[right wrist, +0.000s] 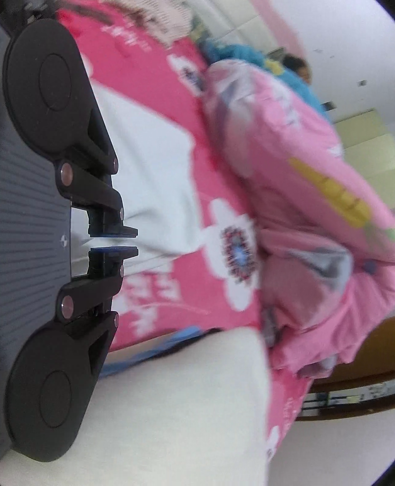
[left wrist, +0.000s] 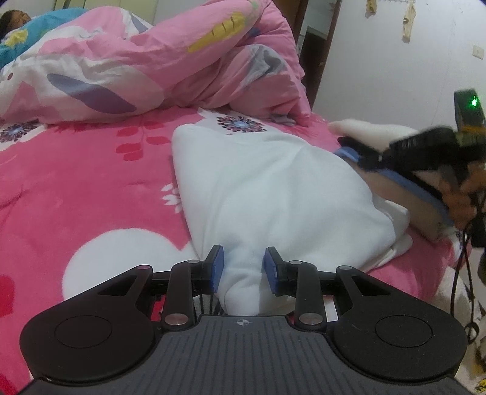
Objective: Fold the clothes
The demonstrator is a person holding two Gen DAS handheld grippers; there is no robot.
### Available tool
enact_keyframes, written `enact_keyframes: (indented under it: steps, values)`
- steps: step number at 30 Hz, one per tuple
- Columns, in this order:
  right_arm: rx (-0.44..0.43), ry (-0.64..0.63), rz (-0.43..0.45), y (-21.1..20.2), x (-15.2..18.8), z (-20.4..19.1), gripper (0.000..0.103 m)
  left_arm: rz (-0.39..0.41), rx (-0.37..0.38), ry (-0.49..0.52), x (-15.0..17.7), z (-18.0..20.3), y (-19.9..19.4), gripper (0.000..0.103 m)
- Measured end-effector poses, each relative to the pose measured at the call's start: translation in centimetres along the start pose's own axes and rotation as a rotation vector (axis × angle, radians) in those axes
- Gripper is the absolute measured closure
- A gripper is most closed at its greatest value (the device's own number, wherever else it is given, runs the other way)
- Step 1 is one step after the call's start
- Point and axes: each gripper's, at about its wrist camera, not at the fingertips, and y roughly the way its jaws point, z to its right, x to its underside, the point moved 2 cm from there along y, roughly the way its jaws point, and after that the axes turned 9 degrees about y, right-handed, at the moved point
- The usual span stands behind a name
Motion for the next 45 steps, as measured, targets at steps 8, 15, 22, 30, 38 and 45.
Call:
enact_keyframes:
  steps: [8,15,22,30,38,45]
  values:
    - [0.005,-0.119,-0.049,0.5,2.6,-1.8,0.095,-0.004,-0.010,0.002,-0.2,0.1,0.0,0.072]
    - [0.016,-0.081,-0.038,1.1,1.5,-1.2,0.085,-0.003,-0.006,-0.005,-0.1,-0.2,0.0,0.068]
    - [0.042,-0.040,-0.034,2.3,0.2,-0.5,0.083,0.000,0.004,-0.016,0.1,-0.5,0.0,0.066]
    - [0.031,-0.119,-0.084,2.7,1.4,-2.3,0.082,0.002,0.014,-0.027,0.1,-0.7,0.1,0.065]
    - [0.036,-0.143,-0.108,2.5,1.0,-2.7,0.082,0.005,0.022,-0.036,0.2,-0.8,0.1,0.064]
    - [0.042,-0.138,-0.165,4.5,1.6,-2.6,0.082,0.006,0.022,-0.038,0.2,-0.8,0.2,0.063]
